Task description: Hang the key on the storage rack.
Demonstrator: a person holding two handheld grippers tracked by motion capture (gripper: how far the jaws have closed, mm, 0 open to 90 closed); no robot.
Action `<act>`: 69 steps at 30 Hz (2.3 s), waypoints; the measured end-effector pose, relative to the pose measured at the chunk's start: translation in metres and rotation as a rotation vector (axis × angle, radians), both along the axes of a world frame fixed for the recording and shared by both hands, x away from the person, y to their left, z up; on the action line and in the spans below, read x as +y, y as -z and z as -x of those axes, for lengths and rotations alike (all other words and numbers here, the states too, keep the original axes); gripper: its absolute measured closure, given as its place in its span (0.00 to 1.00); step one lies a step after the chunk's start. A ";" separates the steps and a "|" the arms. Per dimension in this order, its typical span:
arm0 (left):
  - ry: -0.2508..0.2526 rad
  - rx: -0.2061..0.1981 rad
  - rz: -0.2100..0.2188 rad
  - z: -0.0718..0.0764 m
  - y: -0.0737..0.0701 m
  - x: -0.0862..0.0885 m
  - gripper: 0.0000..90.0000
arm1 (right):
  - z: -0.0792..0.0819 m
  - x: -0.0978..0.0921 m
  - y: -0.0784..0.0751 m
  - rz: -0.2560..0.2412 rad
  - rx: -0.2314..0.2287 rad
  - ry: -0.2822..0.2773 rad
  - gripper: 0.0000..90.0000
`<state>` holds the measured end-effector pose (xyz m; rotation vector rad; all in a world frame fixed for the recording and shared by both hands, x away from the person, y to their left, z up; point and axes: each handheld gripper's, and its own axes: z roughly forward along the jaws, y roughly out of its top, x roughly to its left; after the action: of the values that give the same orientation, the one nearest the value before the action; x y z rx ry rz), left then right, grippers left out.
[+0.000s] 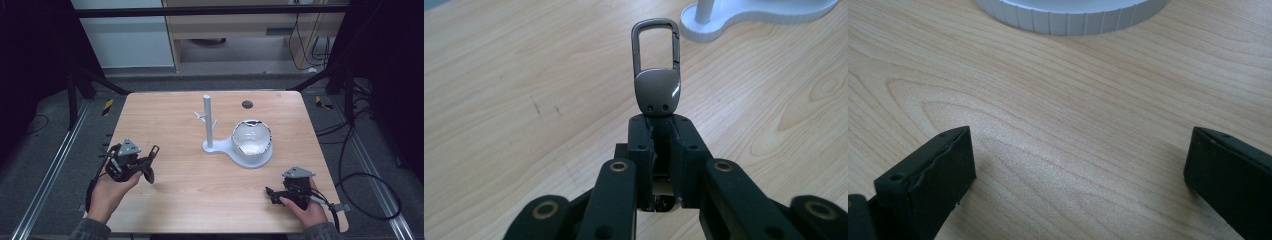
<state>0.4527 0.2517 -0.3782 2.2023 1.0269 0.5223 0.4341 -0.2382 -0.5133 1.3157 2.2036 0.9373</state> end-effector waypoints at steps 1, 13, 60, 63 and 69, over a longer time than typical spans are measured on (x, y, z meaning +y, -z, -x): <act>0.013 -0.007 0.003 -0.001 -0.003 -0.006 0.89 | 0.000 0.000 0.000 0.000 0.000 0.000 0.00; 0.058 -0.036 0.011 -0.007 -0.011 -0.038 0.89 | 0.000 0.000 0.000 0.000 0.000 0.000 0.00; 0.111 -0.139 0.051 -0.036 -0.047 -0.107 0.89 | 0.000 0.000 0.000 0.002 -0.002 -0.002 0.00; 0.105 -0.141 0.058 -0.039 -0.050 -0.107 0.89 | 0.000 0.000 0.000 0.002 -0.002 -0.002 0.00; 0.093 -0.144 0.075 -0.044 -0.053 -0.109 0.89 | 0.000 0.000 0.000 0.002 -0.001 -0.002 0.00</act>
<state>0.4967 0.1425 -0.3251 2.1026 0.8507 0.5815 0.4342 -0.2384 -0.5134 1.3120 2.2044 0.9365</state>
